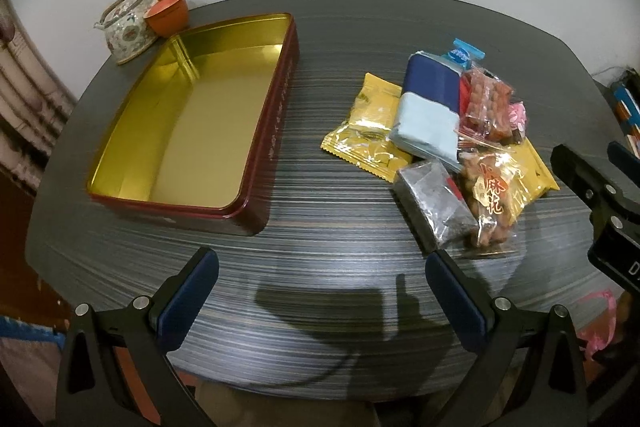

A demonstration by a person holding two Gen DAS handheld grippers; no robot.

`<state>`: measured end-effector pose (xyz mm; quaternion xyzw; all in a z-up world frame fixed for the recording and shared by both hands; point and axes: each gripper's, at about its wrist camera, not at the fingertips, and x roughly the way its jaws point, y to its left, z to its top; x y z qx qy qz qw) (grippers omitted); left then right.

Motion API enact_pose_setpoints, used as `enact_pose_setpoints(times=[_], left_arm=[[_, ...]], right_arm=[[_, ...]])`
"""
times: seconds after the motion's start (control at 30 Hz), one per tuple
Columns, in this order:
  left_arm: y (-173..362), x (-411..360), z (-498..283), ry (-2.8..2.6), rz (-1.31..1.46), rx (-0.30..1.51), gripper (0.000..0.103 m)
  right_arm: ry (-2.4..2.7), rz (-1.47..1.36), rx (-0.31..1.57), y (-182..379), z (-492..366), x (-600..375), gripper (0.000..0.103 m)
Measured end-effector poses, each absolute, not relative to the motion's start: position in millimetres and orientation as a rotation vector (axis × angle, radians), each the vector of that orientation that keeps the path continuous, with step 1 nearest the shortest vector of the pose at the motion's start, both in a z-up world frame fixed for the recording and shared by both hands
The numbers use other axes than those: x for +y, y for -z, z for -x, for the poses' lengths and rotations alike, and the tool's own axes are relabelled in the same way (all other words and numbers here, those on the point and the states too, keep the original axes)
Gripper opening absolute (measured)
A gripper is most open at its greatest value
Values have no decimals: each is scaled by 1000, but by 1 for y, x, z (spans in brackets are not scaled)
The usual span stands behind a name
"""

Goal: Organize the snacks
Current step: 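Move the left tool toward the clear dark-snack bag while the right tool approaches the twisted-snack bag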

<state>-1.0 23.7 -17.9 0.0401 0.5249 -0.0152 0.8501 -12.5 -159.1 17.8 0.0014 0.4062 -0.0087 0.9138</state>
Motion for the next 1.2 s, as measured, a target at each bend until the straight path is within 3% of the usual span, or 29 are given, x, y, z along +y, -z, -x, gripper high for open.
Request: enact_pose_setpoints(times=[0.83,1.0,1.2], left_arm=[[20,28,-1,10,-71,1125,103],[21,28,-2,5,-66,1128,103],[22,32,-4,4,-51,1133,103]], right_arm=[[-1,8,839,-17,16,-154,100],[-27,19,851,-15,15,-150,96],[-71,10,897,-6,10,-147,82]])
